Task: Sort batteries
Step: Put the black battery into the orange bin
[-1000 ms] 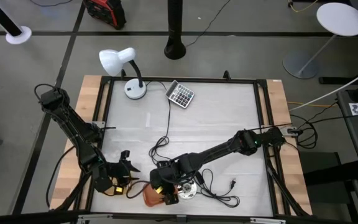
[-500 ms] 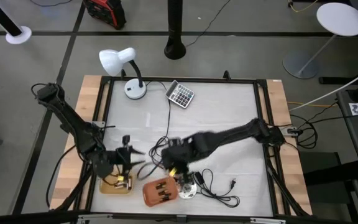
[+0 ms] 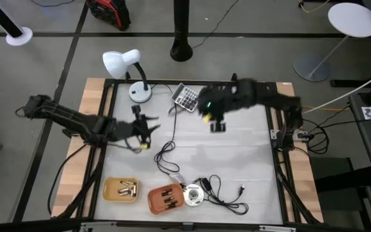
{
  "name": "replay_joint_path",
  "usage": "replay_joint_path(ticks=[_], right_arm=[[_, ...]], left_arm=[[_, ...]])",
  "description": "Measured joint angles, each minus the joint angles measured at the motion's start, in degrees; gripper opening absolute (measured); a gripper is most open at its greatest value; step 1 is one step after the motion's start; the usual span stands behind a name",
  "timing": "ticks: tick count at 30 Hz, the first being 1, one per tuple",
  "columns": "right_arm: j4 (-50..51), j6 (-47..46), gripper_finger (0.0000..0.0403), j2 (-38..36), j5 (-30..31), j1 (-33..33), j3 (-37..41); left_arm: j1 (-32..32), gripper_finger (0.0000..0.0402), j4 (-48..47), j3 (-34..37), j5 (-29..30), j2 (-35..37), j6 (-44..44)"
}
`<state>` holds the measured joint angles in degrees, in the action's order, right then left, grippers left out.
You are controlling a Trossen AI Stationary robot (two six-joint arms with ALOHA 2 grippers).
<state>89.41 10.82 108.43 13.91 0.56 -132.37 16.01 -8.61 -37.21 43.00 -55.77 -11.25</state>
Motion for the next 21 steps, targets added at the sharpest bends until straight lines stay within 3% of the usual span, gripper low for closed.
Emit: replay_joint_path(ticks=[7, 13, 17, 21], right_arm=[[0.6, 4.4, 0.0152, -8.4, -8.5, -10.8, 0.1], [-2.6, 4.5, 0.0152, -14.0, -8.9, -21.7, 0.1], [-2.3, 3.3, 0.0152, -16.0, -9.4, -29.2, 0.1], [-0.6, -2.5, 0.0152, -16.5, -15.3, -36.5, 0.1]], left_arm=[[-15.0, 0.013, 14.1, 0.0, -7.3, 1.4, -1.3], [-27.7, 0.013, 20.6, -0.1, -9.8, 3.9, 2.1], [-35.7, 0.013, 14.1, -0.1, -10.4, 7.3, 5.9], [-42.9, 0.013, -2.7, -0.1, -19.7, 10.9, 14.2]])
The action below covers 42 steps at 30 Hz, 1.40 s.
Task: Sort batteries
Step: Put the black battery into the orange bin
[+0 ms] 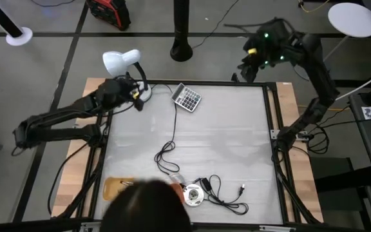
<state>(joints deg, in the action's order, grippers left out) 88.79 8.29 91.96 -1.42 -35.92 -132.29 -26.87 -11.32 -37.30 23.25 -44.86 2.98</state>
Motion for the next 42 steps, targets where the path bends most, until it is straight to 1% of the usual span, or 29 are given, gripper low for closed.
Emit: replay_joint_path(ticks=[3, 5, 6, 9, 11, 15, 19, 22, 24, 26, 29, 32, 35, 39, 41, 42], right_arm=[[-0.9, 0.7, 0.0152, 0.0, -5.7, -4.5, 0.1], [-4.0, 3.1, 0.0152, -0.2, -9.5, -7.0, 1.6], [-6.2, 4.1, 0.0152, -0.2, -11.6, -8.0, 2.7], [-13.0, 5.6, 0.0152, -0.1, -18.2, -11.4, 7.4], [-17.3, 4.9, 0.0152, -0.1, -22.5, -13.2, 11.7], [-24.0, 2.2, 0.0152, -0.1, -30.3, -14.1, 23.5], [-28.4, 2.1, 0.0152, 0.0, -41.3, -11.0, 35.5], [-28.7, 2.5, 0.0152, 0.1, -46.5, -6.8, 42.2], [-28.6, 3.6, 0.0152, 0.1, -47.1, -3.0, 45.6], [-26.4, 6.0, 0.0152, 0.1, -46.4, 1.3, 47.9], [-25.7, 9.8, 0.0152, 0.0, -42.8, 8.3, 50.3], [-26.0, 11.2, 0.0152, 0.1, -43.1, 14.2, 51.4], [-27.7, 11.3, 0.0152, 0.0, -44.3, 18.8, 51.4], [-30.9, 11.0, 0.0152, 0.0, -44.3, 23.5, 51.4], [-33.4, 9.3, 0.0152, 0.0, -44.0, 25.6, 51.4], [-35.3, 7.8, 0.0152, 0.0, -42.8, 26.6, 51.4]], left_arm=[[-3.9, 0.013, -13.2, 0.0, -9.1, 1.7, 6.3], [-5.7, 0.013, -18.2, 0.0, -13.3, 2.1, 7.7], [-6.4, 0.013, -19.3, 0.1, -14.7, 2.1, 7.5], [-8.4, 0.013, -17.0, 0.3, -18.5, 2.0, 5.9], [-9.5, 0.013, -12.5, 0.3, -20.9, 1.9, 5.4], [-10.6, 0.013, -3.9, 0.3, -23.1, 1.9, 4.6], [-10.6, 0.013, 0.5, 0.3, -23.1, 1.9, 7.9], [-10.2, 0.013, 0.8, 0.3, -23.2, 1.9, 14.5], [-9.9, 0.013, 0.8, 0.3, -23.2, 1.9, 18.5], [-9.9, 0.013, 0.8, 0.3, -23.2, 1.9, 21.8], [-9.9, 0.013, 0.8, 0.3, -23.1, 1.9, 27.3], [-9.3, 0.013, 0.7, 0.3, -23.2, 1.9, 31.1], [-8.2, 0.013, 0.7, 0.3, -23.3, 1.9, 30.9], [-5.8, 0.013, 0.5, 0.3, -23.3, 1.9, 30.6], [-4.1, 0.013, 0.3, 0.3, -23.3, 1.9, 31.0], [-3.2, 0.013, 0.3, 0.3, -23.4, 1.9, 31.3]])
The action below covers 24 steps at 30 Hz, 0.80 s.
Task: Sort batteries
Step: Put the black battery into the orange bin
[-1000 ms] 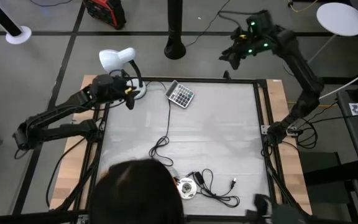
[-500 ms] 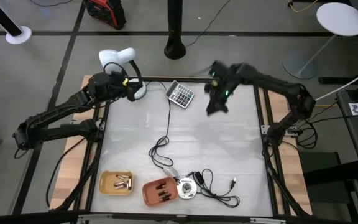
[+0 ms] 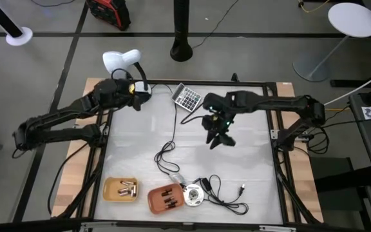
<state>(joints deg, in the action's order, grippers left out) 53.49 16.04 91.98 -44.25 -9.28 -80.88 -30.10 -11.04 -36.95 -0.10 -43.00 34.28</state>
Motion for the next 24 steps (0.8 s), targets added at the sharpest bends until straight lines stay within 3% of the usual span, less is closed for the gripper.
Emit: replay_joint_path(ticks=[3, 8, 12, 15, 24], right_arm=[[-6.1, -5.4, 0.0152, 0.0, 7.2, 3.3, 0.0], [-13.6, -13.8, 0.0152, 1.3, 26.9, 9.7, -0.1], [-17.6, -19.0, 0.0152, 5.4, 34.4, 14.9, -0.1], [-20.1, -21.4, 0.0152, 9.7, 36.8, 18.5, -0.1], [-22.0, -23.6, 0.0152, 17.4, 35.1, 25.6, 0.0]], left_arm=[[2.8, 0.013, -0.2, 0.0, -1.8, 0.0, 0.0], [7.8, 0.013, -0.5, 0.0, -7.2, 0.0, -0.3], [12.2, 0.013, -0.9, 0.0, -11.1, 0.0, -2.5], [15.7, 0.013, -1.4, 0.0, -12.2, 0.0, -3.6], [23.2, 0.013, -5.2, 0.0, -12.2, 0.0, -3.5]])
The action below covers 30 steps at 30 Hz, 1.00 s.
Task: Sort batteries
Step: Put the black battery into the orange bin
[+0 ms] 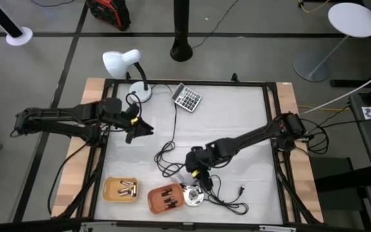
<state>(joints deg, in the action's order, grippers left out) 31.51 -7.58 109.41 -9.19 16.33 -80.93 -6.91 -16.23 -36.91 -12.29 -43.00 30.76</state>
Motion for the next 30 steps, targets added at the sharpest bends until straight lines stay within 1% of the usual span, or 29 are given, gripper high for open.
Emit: replay_joint_path(ticks=[5, 13, 18, 20, 26, 30], right_arm=[[1.1, 0.4, 0.0152, 1.7, -3.2, 0.7, 0.0], [2.5, 0.4, 0.0152, 7.0, -3.9, 0.7, 0.0], [2.4, 0.5, 0.0152, 8.0, -6.1, 0.7, 0.0], [2.3, 0.5, 0.0152, 8.0, -5.8, 0.7, 0.0], [2.3, 0.6, 0.0152, 8.6, -2.5, 0.7, -0.1], [2.2, 0.6, 0.0152, 9.6, -2.7, 0.6, -0.2]], left_arm=[[2.5, 0.013, 0.1, 0.0, 0.0, 0.0, 2.6], [5.7, 0.013, 0.1, 0.0, 1.0, 0.0, 3.1], [6.6, 0.013, 0.1, 0.0, 1.1, 0.0, 3.3], [6.7, 0.013, 0.1, 0.0, 1.1, 0.0, 3.3], [6.7, 0.013, 0.1, 0.0, 1.1, 0.0, 2.8], [6.7, 0.013, -0.1, 0.0, 1.2, 0.0, 2.2]])
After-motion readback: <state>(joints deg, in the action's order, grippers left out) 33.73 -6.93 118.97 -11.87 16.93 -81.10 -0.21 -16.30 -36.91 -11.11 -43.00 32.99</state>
